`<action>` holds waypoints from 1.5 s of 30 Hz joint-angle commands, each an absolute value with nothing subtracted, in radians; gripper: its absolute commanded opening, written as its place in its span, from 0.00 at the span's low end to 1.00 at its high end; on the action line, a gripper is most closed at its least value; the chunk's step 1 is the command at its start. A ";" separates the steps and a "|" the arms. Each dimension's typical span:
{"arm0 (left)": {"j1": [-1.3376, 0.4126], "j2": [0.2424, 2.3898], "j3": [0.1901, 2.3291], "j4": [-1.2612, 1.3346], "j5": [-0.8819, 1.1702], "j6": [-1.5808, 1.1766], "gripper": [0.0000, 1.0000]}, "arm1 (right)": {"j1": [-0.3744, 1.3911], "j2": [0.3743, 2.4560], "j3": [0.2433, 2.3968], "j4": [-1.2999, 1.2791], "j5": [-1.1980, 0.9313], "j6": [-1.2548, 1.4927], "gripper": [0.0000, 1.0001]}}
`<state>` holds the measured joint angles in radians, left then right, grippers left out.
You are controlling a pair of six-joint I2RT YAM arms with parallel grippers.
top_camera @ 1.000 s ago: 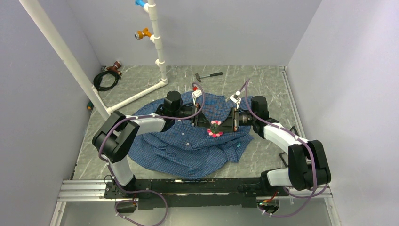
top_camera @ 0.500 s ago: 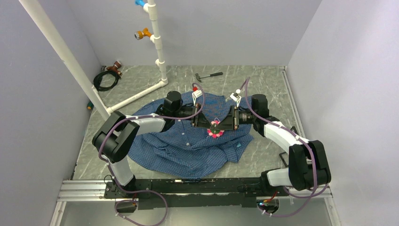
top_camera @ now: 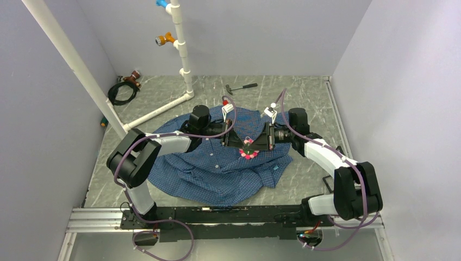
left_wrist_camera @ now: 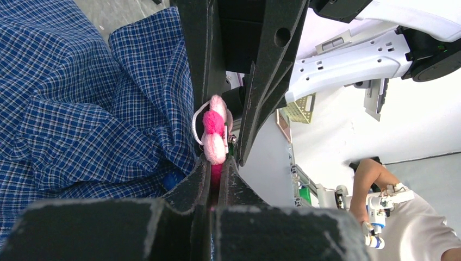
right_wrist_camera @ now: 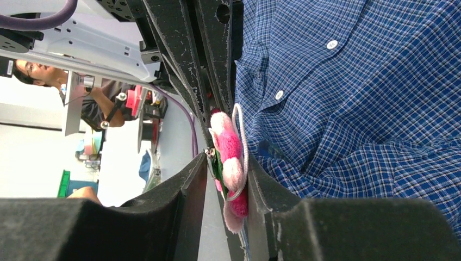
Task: Remove the brooch from the garment
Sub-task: Close the brooch.
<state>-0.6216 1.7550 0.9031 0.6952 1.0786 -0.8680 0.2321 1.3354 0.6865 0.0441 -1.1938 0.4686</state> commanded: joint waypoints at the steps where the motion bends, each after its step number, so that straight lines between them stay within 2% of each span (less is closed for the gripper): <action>1: -0.629 1.732 0.907 0.760 1.101 -0.887 0.00 | 0.242 1.342 0.701 0.081 -1.178 0.467 0.31; 13: -0.629 1.721 0.895 0.760 1.103 -0.887 0.00 | 0.239 1.368 0.726 0.016 -1.148 0.428 0.16; 25: -0.607 1.738 0.880 0.805 1.099 -0.930 0.00 | 0.205 1.330 0.696 0.047 -1.179 0.438 0.17; 33: -0.607 1.739 0.877 0.820 1.095 -0.941 0.00 | 0.202 1.325 0.696 0.005 -1.194 0.389 0.13; 45: -0.601 1.742 0.871 0.829 1.092 -0.953 0.00 | 0.192 1.301 0.703 -0.040 -1.214 0.357 0.22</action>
